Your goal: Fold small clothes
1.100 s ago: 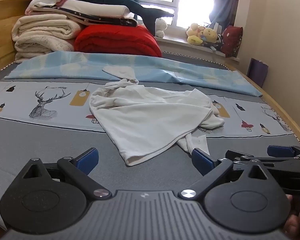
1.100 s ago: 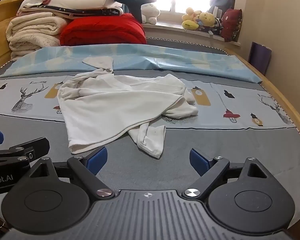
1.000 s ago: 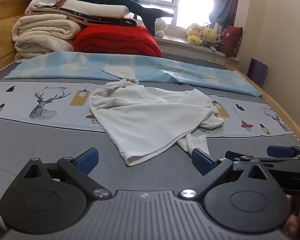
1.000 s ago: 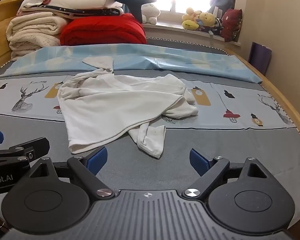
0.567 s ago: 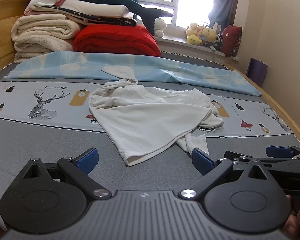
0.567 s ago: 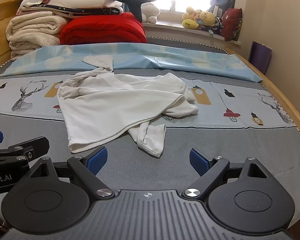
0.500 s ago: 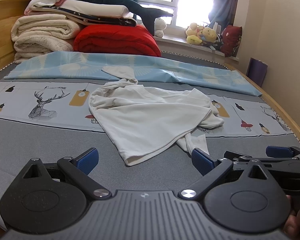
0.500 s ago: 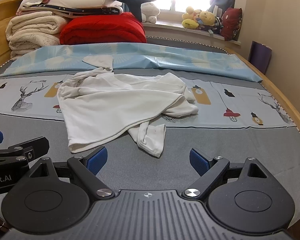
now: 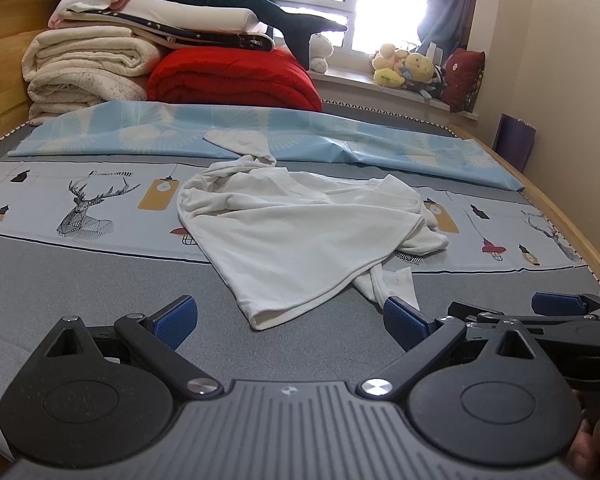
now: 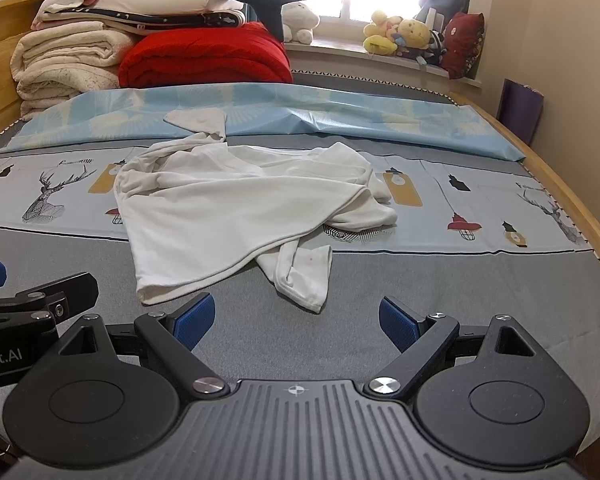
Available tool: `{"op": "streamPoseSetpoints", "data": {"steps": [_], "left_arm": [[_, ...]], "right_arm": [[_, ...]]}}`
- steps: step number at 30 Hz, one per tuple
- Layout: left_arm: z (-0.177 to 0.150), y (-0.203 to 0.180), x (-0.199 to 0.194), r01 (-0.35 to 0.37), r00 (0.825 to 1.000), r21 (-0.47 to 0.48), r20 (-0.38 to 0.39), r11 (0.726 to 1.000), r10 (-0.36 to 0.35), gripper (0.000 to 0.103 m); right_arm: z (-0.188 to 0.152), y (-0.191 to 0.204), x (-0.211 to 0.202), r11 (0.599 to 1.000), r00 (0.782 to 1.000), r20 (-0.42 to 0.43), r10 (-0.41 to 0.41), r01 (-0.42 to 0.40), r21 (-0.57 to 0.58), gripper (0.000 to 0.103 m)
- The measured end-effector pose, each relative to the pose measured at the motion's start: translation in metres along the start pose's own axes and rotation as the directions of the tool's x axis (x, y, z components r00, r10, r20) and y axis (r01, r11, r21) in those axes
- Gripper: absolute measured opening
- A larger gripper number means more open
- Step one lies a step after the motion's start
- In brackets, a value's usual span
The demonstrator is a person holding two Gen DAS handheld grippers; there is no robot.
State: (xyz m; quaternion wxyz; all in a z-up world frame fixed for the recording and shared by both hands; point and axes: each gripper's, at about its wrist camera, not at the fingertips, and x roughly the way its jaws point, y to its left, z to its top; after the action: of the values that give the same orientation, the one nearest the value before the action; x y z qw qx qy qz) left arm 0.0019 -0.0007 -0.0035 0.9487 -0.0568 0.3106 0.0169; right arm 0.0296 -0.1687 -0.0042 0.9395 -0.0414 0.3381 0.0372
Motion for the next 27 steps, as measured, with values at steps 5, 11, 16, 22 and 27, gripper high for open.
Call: {"op": "streamPoseSetpoints", "data": {"steps": [5, 11, 16, 22, 27], "left_arm": [[0.005, 0.008, 0.002, -0.021, 1.0, 0.003, 0.0, 1.0, 0.021, 0.074], [0.034, 0.041, 0.029, 0.07, 0.993, 0.004, -0.096, 0.998, -0.069, 0.021], [0.058, 0.056, 0.081, 0.093, 0.987, 0.038, -0.134, 0.995, -0.087, 0.021], [0.031, 0.089, 0.166, 0.044, 0.949, -0.206, -0.296, 0.978, -0.105, 0.023], [0.024, 0.088, 0.212, -0.004, 0.914, -0.332, -0.383, 0.943, -0.131, 0.036]], "right_arm": [[-0.001, -0.005, 0.003, 1.0, 1.0, 0.015, -0.018, 0.018, 0.026, 0.09], [0.006, -0.028, 0.003, 0.987, 0.994, 0.105, 0.003, -0.02, 0.162, 0.072], [0.014, -0.038, 0.002, 0.976, 0.991, 0.13, 0.018, -0.046, 0.213, 0.058], [0.019, -0.036, 0.001, 0.985, 0.989, 0.139, 0.052, -0.073, 0.154, 0.057], [0.021, -0.033, 0.008, 0.99, 0.992, 0.099, 0.08, -0.091, 0.112, 0.057]]}}
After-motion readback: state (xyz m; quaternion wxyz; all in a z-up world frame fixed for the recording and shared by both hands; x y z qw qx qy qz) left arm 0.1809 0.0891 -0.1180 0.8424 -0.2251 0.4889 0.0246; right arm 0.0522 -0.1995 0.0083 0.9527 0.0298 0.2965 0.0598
